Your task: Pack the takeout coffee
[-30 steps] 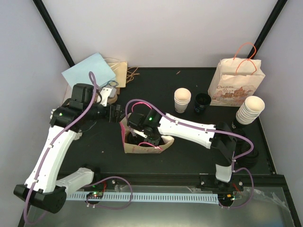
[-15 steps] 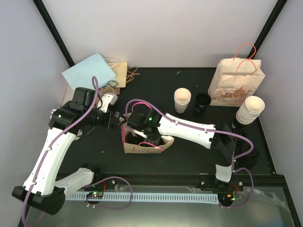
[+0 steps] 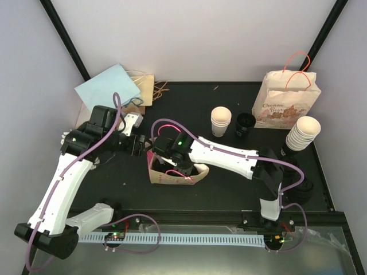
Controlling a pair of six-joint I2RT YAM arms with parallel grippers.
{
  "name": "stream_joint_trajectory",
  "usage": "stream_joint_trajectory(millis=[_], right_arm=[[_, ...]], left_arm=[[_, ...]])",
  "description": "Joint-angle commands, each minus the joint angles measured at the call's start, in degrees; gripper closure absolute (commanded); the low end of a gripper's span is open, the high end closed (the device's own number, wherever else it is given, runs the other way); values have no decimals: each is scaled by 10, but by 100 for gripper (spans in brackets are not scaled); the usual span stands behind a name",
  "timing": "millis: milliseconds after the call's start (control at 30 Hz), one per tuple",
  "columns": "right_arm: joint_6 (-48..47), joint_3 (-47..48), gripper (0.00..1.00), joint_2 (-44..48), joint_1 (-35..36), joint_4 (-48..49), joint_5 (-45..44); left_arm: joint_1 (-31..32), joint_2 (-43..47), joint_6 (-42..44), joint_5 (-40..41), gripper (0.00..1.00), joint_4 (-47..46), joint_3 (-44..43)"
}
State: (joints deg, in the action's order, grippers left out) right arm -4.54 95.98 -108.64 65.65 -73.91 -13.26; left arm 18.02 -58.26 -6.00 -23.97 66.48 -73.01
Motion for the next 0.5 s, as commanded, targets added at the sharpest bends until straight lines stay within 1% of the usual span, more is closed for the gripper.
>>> stream_joint_trajectory(millis=[0,33,67,133,167,467], right_arm=[[26,4,42,-32,-7,-3,-80],[27,8,38,-30,-7,-6,-82],[29,11,28,-29,-7,-9,-89],[32,15,2,-26,-7,-13,-95],[34,18,0,-25,-7,-15,-97],[38,64,0,-9,2,-41,-96]], left_arm=[[4,-11,9,27,24,27,-9],[4,-12,9,28,24,27,-9],[4,-13,9,28,25,27,-9],[4,-15,10,29,26,27,-9],[5,-15,11,30,26,27,-9],[5,-20,13,32,27,30,-8]])
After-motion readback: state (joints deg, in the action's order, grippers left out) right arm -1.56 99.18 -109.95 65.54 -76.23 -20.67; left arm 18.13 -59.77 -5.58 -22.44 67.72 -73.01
